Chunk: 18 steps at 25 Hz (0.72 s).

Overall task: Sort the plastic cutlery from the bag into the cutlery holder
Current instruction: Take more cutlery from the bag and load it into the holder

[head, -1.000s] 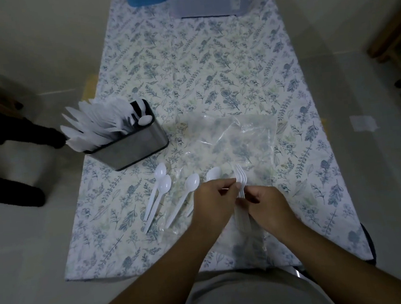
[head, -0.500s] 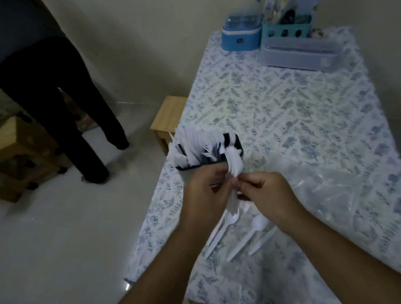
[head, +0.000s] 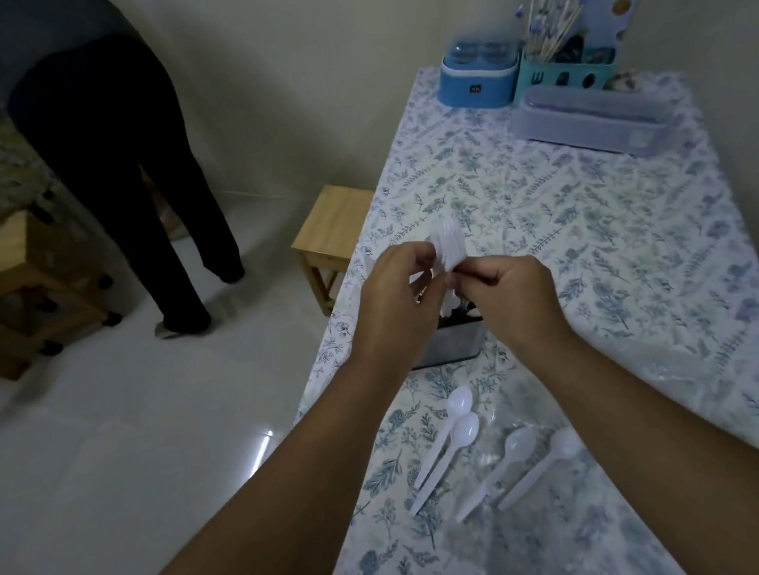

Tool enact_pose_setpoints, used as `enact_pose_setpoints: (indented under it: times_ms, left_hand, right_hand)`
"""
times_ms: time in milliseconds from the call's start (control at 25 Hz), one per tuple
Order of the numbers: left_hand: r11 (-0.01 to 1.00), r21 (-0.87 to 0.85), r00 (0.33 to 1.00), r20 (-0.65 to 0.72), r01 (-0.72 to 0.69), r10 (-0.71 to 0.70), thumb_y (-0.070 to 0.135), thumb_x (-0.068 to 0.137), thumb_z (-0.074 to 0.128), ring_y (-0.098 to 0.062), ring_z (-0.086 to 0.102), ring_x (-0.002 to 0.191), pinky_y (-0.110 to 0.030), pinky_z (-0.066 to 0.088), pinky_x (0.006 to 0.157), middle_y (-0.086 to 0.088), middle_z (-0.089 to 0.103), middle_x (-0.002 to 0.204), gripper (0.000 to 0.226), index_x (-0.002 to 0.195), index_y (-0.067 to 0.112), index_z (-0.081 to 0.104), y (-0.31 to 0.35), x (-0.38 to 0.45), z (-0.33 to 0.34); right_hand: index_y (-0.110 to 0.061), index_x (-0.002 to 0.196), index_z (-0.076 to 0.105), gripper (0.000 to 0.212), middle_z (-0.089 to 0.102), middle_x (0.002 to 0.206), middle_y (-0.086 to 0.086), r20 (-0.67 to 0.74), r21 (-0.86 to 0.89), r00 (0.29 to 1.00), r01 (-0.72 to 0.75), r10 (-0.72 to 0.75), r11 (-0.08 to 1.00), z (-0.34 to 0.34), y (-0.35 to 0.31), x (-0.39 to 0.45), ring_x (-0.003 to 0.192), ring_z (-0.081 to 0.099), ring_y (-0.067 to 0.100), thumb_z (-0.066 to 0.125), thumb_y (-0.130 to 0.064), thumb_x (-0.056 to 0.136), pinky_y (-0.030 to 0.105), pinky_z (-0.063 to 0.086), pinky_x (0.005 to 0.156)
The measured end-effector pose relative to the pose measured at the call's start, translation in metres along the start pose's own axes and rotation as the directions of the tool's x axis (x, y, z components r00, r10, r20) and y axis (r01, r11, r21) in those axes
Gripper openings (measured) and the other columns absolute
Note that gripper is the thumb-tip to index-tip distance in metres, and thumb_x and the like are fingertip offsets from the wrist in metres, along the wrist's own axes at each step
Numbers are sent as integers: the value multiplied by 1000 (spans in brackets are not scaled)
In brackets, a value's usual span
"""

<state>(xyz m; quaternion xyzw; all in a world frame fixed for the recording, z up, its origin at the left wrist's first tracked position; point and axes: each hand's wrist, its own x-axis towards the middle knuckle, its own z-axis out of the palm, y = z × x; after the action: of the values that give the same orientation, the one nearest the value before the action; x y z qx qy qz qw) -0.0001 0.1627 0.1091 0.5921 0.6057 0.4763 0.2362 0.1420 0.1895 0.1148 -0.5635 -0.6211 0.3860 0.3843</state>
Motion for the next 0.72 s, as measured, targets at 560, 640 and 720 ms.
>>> enact_pose_setpoints:
  times_ms: [560, 640, 720]
  left_hand:
    - [935, 355, 1000, 26, -2, -8, 3, 80, 62, -7, 51, 80, -11, 41, 64, 7, 56, 93, 20, 97, 14, 63, 10, -48, -5]
    - [928, 365, 984, 125, 77, -131, 9, 83, 64, -6, 53, 81, -13, 41, 64, 9, 56, 90, 15, 95, 18, 62, -7, -81, 5]
    - [870, 426, 906, 215, 248, -363, 18, 87, 66, -9, 58, 88, -16, 42, 68, 7, 59, 96, 16, 103, 20, 62, -35, -115, 20]
  right_hand:
    - [-15, 102, 77, 21, 61, 87, -3, 19, -316, 986, 161, -163, 935, -8, 25, -38, 70, 55, -1, 72, -3, 85, 1, 44, 67]
    - [-18, 99, 76, 20, 60, 85, -7, 65, -278, 996, 75, -60, 958, -10, 42, -59, 68, 56, 0, 69, -4, 87, 3, 45, 67]
    - [-22, 100, 76, 17, 62, 80, -11, 125, -224, 988, -62, 92, 973, -11, 62, -81, 66, 58, 0, 71, -10, 88, 6, 47, 64]
